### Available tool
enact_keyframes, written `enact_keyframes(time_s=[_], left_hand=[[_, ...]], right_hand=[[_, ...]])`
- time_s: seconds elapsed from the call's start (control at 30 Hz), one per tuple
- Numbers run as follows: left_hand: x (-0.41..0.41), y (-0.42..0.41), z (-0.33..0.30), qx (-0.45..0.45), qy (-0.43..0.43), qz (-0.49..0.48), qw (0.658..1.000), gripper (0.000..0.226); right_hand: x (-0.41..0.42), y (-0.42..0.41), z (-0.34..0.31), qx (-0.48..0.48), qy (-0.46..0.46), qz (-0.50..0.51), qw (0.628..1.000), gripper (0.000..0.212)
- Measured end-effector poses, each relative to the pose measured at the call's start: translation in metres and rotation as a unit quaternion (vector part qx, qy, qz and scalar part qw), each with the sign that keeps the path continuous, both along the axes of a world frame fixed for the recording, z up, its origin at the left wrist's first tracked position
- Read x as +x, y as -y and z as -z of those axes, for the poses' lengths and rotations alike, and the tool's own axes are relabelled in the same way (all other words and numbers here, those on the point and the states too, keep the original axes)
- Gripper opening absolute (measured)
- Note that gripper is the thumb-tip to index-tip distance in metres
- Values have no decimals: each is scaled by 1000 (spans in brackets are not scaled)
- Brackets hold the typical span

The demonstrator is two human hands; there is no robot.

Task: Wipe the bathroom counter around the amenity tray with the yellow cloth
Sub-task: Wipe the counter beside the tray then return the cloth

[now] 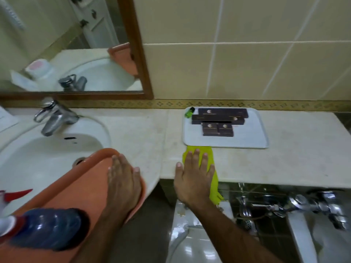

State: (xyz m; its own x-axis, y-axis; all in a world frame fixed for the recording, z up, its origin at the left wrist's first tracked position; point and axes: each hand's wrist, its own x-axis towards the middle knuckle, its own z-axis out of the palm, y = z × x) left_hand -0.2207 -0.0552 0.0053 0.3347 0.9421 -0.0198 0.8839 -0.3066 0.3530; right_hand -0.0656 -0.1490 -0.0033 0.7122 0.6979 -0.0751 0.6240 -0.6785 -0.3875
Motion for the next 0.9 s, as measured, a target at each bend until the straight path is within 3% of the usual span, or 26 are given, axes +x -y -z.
enact_keyframes(time_s=[0.17, 0.33, 0.53, 0.6, 0.67, 0.73, 0.77, 0.83, 0.9], left_hand=[[-8, -5, 16, 36, 11, 26, 999, 70], [-11, -8, 32, 48, -27, 40, 998, 69], [-9, -10, 25, 74, -4, 27, 997, 66], [-10, -9, 23, 66, 8, 23, 998, 67], [-11, -9, 21, 49, 26, 22, 998, 69], [-12, -9, 21, 29, 43, 28, 998, 70], [-12, -9, 19, 19, 50, 32, 998, 70], [-14, -11, 18, -8, 83, 35, 996, 68], [-16, -13, 9, -62, 153, 15, 986, 63]], right_hand=[[-52, -64, -11, 1, -72, -114, 991, 81], [-47, -135, -9, 13, -145, -162, 976, 57], [-43, -161, -6, 192, -220, -133, 947, 43], [-37, -145, -7, 240, -197, -119, 943, 42], [-27, -123, -4, 210, -74, -82, 971, 39], [-21, -96, -3, 99, 58, -14, 993, 39], [-21, -84, -8, 40, 82, 11, 996, 45], [-23, -74, -18, -43, 53, 34, 997, 55], [-17, -81, -28, -61, -46, 42, 996, 49]])
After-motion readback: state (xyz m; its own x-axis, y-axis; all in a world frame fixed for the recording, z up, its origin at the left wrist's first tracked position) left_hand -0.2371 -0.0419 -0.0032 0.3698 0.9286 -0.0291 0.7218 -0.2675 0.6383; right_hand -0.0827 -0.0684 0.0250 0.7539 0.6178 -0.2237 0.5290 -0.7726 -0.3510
